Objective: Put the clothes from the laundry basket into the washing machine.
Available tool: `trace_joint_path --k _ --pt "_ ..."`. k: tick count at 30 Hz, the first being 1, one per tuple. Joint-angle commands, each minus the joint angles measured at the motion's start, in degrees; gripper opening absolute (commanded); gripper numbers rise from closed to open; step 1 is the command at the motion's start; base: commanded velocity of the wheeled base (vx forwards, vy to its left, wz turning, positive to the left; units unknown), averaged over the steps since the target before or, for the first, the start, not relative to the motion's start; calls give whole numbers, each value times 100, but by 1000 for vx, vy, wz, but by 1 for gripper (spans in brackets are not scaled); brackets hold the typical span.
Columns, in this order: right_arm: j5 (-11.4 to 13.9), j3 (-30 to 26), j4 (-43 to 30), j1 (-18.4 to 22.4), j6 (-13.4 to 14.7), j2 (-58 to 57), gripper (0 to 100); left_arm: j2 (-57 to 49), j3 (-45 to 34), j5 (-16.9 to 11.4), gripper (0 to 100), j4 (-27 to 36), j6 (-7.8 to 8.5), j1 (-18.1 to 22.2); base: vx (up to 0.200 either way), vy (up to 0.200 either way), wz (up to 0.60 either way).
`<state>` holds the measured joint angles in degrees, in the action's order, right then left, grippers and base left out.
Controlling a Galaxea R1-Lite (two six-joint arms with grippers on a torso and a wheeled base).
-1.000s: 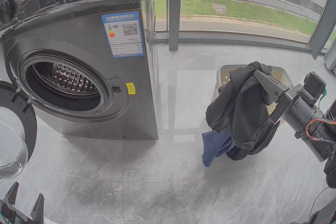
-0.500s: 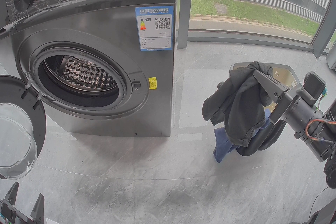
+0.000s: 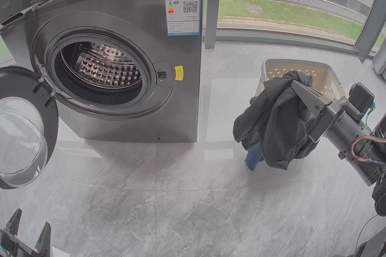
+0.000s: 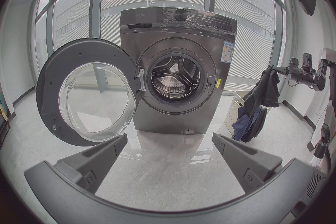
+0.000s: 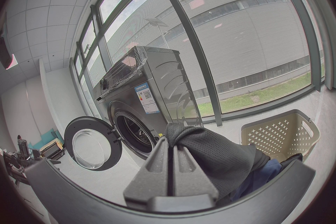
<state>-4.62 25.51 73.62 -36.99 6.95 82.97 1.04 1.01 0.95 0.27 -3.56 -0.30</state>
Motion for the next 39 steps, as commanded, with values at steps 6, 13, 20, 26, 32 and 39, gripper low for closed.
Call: trace_joint_path --k 6,13,20,26,32,39 --pt "-4 -3 -5 -2 -1 18 0 -86 -92 2 100 0 -4 -5 0 200 0" --pt "-13 -3 -5 -2 -1 18 0 -86 -92 2 100 0 -4 -5 0 200 0" --pt "-13 -3 -5 -2 -1 18 0 -86 -92 2 100 0 -4 -5 0 200 0" --pt "-13 -3 -5 -2 8 18 0 -86 -92 2 100 0 -4 -5 0 33 0" --pt "-13 -11 -5 -2 8 26 0 -86 -92 2 100 0 -4 -5 -100 0 0" --pt "-13 -64 3 -2 8 53 0 -86 -92 2 100 0 -4 -5 -114 0 0"
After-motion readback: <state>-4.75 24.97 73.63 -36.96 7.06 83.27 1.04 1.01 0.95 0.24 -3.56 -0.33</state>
